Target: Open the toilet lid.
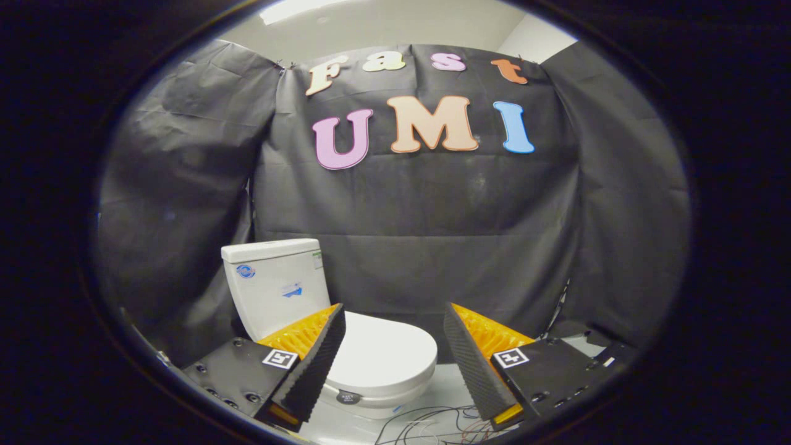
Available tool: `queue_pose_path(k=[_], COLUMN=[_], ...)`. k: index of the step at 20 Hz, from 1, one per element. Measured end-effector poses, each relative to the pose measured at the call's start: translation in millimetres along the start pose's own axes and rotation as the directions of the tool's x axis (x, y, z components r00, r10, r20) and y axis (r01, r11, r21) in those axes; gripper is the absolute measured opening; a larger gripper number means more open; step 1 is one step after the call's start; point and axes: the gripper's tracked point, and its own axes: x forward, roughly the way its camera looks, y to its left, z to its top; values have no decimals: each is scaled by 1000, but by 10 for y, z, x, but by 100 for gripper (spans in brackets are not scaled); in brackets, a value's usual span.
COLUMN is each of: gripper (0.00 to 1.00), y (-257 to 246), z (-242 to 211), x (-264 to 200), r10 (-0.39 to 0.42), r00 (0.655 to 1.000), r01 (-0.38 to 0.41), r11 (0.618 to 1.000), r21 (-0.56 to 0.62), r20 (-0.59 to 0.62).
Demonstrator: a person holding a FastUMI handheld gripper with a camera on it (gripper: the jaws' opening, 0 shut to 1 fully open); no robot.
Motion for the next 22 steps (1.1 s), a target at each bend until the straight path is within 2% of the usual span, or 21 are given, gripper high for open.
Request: queue_pose_path(k=[6,9,15,19,22], gripper=[99,99,97,93,92], y=[264,392,504,629,711], z=[167,208,413,316,60], x=[305,456,599,666,722], r10=[82,84,-101,-223,-311], r00=[994,993,981,959,940], r01=[-79,-84,80,184,256], r11=[996,996,989,960,915], r21=[-40,-4,126,210,313], r20=[73,78,165,177,140])
